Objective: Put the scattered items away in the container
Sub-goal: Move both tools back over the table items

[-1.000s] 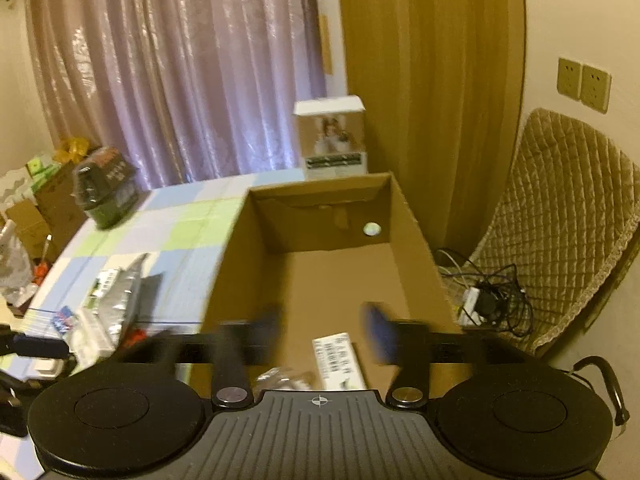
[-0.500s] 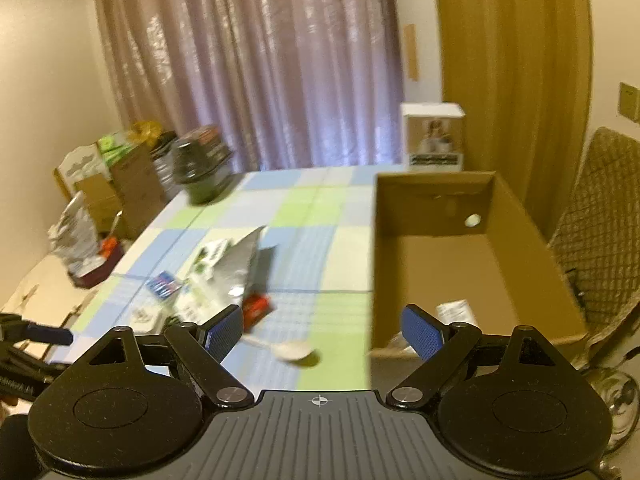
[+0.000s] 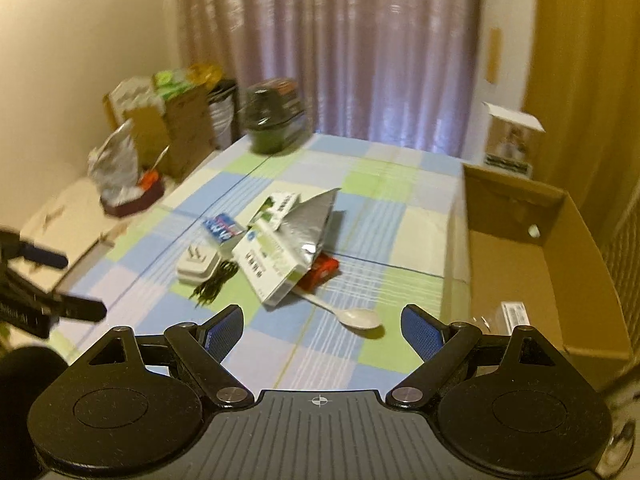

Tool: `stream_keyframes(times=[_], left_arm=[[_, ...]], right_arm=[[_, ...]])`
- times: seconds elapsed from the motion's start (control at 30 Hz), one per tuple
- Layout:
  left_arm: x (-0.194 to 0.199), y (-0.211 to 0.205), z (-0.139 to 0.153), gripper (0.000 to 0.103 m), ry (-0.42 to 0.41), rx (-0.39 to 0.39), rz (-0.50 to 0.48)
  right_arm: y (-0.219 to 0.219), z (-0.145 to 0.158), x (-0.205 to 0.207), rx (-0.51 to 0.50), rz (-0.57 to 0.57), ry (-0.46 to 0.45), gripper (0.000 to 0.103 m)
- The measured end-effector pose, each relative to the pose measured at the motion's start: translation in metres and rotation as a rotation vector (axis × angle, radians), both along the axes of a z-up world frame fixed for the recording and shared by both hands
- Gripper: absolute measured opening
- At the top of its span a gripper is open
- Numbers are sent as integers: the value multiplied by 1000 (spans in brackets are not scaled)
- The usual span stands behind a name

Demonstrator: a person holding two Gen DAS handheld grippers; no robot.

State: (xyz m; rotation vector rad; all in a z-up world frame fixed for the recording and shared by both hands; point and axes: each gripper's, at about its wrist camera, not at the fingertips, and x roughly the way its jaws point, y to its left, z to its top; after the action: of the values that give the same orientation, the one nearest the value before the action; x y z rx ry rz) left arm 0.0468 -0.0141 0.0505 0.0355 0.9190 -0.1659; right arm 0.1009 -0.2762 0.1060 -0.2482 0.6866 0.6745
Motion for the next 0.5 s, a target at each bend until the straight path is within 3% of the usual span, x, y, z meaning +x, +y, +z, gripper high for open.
stream_keyframes(times=[0.2, 0.5], left_arm=[[6, 20, -7, 102, 16, 2, 7], [46, 32, -28, 102, 33, 16, -51]], right_arm=[[24, -20, 0, -72, 81, -4, 91], [53, -49, 21, -129, 153, 17, 91]])
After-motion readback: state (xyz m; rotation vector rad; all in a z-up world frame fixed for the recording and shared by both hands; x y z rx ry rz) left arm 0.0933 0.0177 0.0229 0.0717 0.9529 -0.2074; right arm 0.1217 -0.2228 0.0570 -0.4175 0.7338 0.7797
